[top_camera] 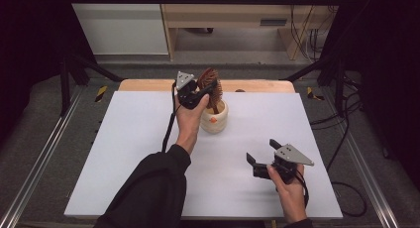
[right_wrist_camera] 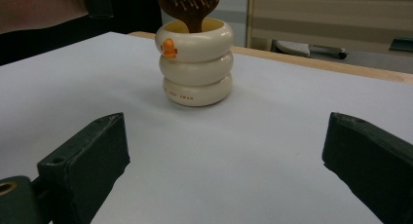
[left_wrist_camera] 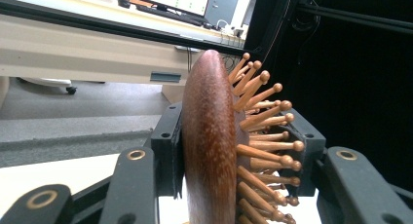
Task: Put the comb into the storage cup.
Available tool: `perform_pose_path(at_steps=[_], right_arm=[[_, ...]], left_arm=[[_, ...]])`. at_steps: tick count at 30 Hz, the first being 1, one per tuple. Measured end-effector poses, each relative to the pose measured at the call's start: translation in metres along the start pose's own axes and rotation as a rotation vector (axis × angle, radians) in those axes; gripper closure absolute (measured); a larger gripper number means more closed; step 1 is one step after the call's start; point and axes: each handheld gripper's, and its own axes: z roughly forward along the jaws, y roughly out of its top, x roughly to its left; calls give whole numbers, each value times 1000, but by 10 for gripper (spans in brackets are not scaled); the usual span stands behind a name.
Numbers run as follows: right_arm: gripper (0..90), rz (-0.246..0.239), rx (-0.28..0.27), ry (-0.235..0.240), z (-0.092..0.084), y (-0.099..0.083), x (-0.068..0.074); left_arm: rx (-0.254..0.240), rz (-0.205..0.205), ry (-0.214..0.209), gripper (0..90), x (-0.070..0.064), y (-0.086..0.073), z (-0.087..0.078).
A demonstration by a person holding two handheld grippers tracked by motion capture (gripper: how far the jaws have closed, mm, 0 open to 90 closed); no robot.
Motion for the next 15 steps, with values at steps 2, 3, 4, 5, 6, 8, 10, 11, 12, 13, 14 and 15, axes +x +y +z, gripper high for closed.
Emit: perform_pose_path(at_steps=[2, 3, 4, 5, 6, 8, 10, 11, 12, 13, 14, 15], right_arm=[[34, 0, 0, 0, 0, 0, 0], [34, -1, 0, 0, 0, 0, 0], [34, -1, 0, 0, 0, 0, 0], [33, -3, 2, 2, 0, 0, 0], [33, -4, 1, 4, 0, 0, 0], [34, -4, 2, 4, 0, 0, 0], [34, -4, 3, 4, 0, 0, 0], [33, -3, 3, 2, 0, 0, 0], [33, -3, 3, 2, 0, 0, 0], [33, -3, 3, 2, 0, 0, 0], [33, -3, 4, 2, 0, 0, 0], [33, -4, 4, 2, 1, 0, 0]], left_arm=[[1, 0, -2, 506, -1, -1, 0], [1, -1, -4, 505, -1, -1, 0], [1, -3, -6, 505, -2, -1, 0], [0, -5, -9, 505, -3, -2, 1], [1, -5, -9, 505, -3, -2, 1], [-1, -5, -9, 505, -4, -3, 1], [-4, -5, -8, 505, -4, -3, 1], [-4, -5, -9, 505, -4, -3, 1], [-4, -5, -9, 505, -4, -3, 1], [-5, -5, -9, 505, -4, -3, 1], [-3, -4, -9, 505, -3, -3, 1], [-4, -6, -9, 504, -3, -3, 1]])
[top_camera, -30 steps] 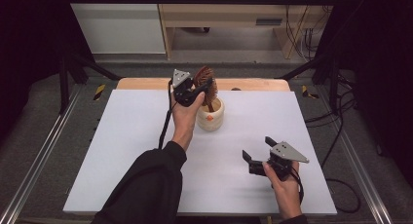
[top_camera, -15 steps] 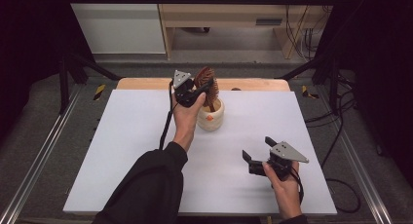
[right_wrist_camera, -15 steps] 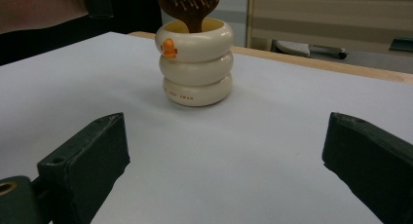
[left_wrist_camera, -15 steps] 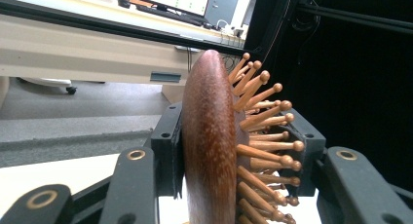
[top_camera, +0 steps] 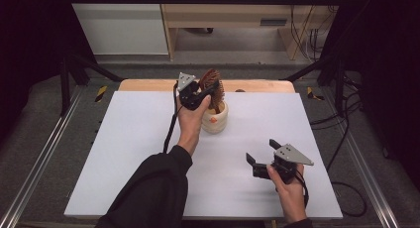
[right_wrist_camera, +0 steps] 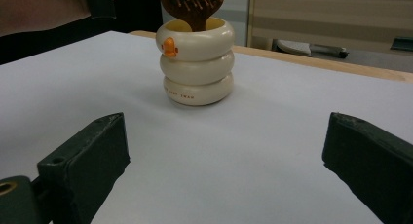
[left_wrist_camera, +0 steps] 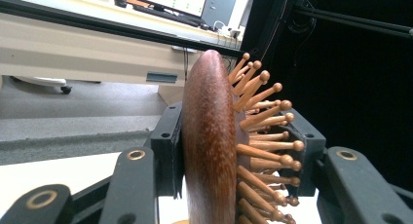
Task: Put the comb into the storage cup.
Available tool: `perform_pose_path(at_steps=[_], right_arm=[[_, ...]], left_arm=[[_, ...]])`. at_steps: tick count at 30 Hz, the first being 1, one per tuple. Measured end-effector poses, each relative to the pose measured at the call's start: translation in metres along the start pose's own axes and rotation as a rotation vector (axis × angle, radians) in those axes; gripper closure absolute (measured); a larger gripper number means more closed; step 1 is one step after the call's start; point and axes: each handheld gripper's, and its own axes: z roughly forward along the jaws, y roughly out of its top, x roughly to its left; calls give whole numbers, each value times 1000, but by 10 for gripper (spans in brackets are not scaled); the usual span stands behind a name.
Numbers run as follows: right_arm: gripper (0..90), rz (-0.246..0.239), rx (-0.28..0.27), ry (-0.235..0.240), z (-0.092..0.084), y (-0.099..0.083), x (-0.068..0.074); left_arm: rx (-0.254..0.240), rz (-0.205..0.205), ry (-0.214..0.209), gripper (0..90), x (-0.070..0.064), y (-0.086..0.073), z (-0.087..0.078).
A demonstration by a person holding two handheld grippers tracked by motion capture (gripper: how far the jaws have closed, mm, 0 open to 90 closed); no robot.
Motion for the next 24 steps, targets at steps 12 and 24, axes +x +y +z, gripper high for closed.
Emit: perform_pose_path(at_steps=[12, 24], right_arm=[[33, 8, 2, 0, 0, 0, 1], [32, 11, 4, 2, 0, 0, 1]], left_arm=[[4, -7, -1, 499, 4, 0, -1], [9, -9, 0, 493, 7, 0, -2]])
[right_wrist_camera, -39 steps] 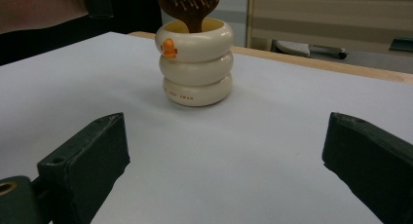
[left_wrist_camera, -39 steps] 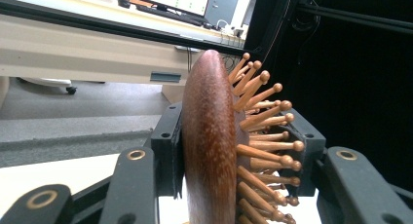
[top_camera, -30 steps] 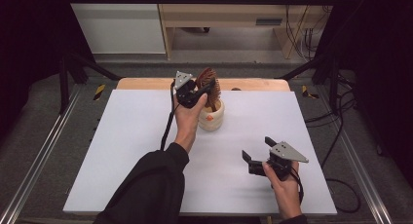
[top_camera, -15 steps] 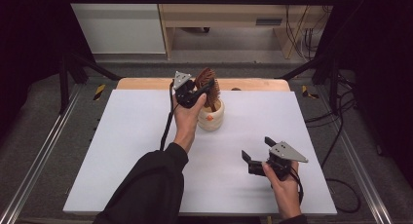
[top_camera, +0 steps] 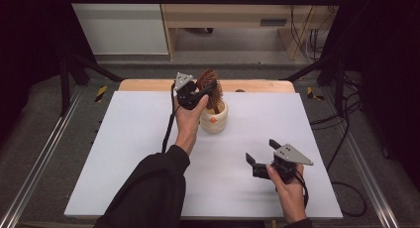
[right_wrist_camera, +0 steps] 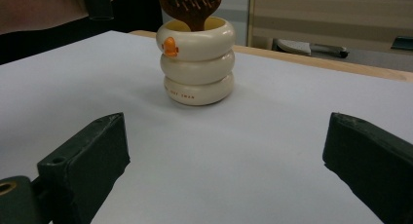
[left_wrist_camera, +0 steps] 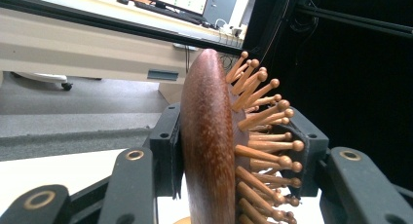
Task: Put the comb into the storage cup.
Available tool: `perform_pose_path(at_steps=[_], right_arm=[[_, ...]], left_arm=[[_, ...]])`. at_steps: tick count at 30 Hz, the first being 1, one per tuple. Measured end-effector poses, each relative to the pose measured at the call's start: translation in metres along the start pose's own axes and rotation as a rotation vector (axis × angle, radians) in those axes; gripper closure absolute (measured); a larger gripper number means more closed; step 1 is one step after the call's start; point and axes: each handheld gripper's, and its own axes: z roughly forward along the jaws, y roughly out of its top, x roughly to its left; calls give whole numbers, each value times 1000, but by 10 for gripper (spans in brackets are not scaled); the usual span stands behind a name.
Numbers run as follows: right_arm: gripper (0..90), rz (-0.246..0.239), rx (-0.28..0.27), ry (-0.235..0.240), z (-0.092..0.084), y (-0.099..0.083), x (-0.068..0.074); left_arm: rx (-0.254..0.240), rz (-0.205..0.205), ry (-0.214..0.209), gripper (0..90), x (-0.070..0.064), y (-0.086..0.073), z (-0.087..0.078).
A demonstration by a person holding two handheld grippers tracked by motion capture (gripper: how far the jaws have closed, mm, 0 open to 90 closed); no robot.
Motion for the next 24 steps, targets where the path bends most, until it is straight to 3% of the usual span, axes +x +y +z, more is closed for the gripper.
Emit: perform_pose_path(at_steps=[24], right_arm=[[31, 3, 4, 3, 1, 0, 0]], left_arm=[[12, -17, 3, 477, 10, 0, -3]])
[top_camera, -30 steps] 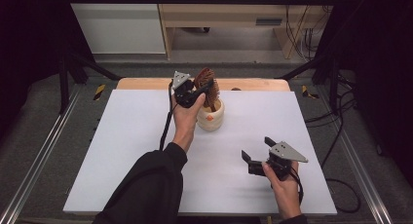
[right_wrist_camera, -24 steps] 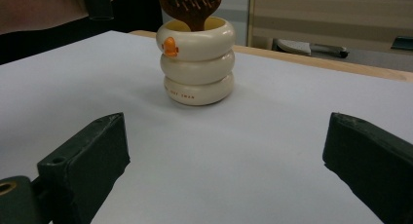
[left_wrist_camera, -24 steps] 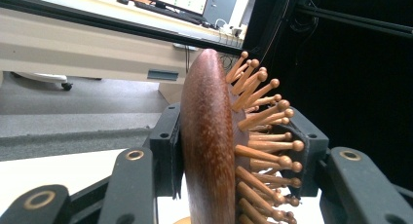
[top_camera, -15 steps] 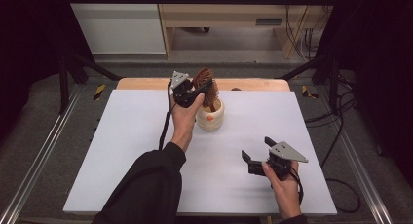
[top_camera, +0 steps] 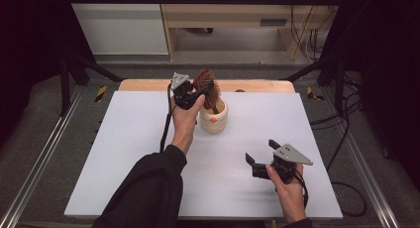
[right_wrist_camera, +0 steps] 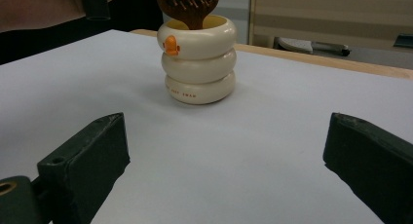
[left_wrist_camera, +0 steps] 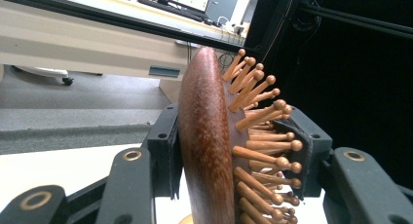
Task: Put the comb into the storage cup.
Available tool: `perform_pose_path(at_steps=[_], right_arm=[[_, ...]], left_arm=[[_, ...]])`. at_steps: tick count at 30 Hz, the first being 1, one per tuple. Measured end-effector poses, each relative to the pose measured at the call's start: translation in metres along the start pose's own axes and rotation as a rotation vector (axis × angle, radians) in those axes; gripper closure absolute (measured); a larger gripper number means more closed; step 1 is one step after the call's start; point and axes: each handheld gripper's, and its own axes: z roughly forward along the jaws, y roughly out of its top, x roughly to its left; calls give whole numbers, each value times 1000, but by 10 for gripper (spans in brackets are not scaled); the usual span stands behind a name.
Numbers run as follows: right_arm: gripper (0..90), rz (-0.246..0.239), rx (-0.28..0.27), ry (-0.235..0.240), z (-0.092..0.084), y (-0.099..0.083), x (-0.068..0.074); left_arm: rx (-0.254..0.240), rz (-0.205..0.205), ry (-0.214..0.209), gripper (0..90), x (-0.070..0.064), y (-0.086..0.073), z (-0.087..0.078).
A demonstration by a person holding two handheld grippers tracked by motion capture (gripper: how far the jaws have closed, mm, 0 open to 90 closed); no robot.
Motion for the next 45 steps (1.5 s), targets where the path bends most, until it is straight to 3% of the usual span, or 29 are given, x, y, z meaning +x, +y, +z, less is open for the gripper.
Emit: perform_pose_path(at_steps=[18, 45], right_arm=[[31, -1, 3, 1, 1, 0, 0], [31, 1, 8, 6, 2, -1, 1]], left_arm=[[-4, -43, 13, 465, 12, -3, -5], [-3, -70, 15, 458, 18, -4, -5]])
